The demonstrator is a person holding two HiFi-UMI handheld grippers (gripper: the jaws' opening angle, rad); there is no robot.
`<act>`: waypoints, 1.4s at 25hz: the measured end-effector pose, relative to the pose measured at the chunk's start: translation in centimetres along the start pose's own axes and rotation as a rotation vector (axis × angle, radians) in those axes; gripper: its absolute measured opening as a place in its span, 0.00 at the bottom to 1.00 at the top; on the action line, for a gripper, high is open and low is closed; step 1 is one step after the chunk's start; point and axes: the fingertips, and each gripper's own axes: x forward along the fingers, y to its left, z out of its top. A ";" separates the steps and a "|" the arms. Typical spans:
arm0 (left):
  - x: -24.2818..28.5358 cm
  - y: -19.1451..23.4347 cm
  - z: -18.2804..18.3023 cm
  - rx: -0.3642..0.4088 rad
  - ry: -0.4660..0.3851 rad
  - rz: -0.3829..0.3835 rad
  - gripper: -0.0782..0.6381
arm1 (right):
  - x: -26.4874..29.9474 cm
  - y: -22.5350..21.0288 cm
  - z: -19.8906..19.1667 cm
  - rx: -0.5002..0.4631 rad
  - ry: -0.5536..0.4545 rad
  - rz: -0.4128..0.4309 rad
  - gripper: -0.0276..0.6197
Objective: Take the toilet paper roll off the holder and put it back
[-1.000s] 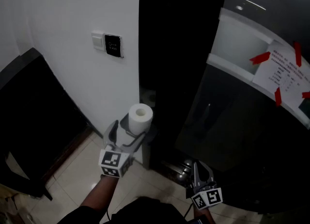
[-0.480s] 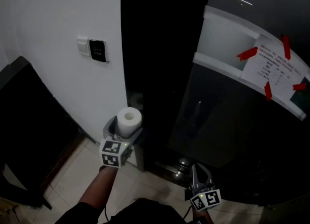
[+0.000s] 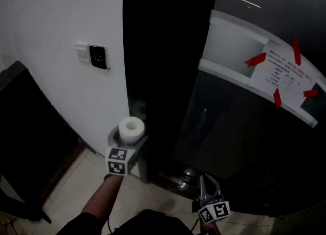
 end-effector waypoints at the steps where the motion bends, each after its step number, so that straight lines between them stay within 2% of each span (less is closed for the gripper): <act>1: 0.0 0.0 0.0 -0.005 -0.004 -0.003 0.76 | 0.1 0.0 0.0 -0.001 0.002 0.000 0.06; 7: -0.3 0.0 0.2 -0.016 -0.018 -0.012 0.76 | 0.6 0.5 -0.1 -0.004 0.007 0.025 0.06; 15: -3.4 -0.2 3.6 -0.028 -0.146 -0.038 0.76 | 1.0 0.9 0.2 -0.035 0.007 0.044 0.06; 26: -9.6 0.2 5.2 0.028 -0.211 -0.051 0.76 | 3.0 3.3 -0.7 -0.009 0.023 0.139 0.06; 29: -11.2 0.4 4.9 -0.003 -0.217 -0.050 0.76 | 3.5 4.0 -0.9 -0.004 0.024 0.163 0.06; 35: -14.5 1.9 2.8 -0.090 -0.218 0.002 0.76 | 3.7 4.4 -1.2 0.007 0.023 0.177 0.06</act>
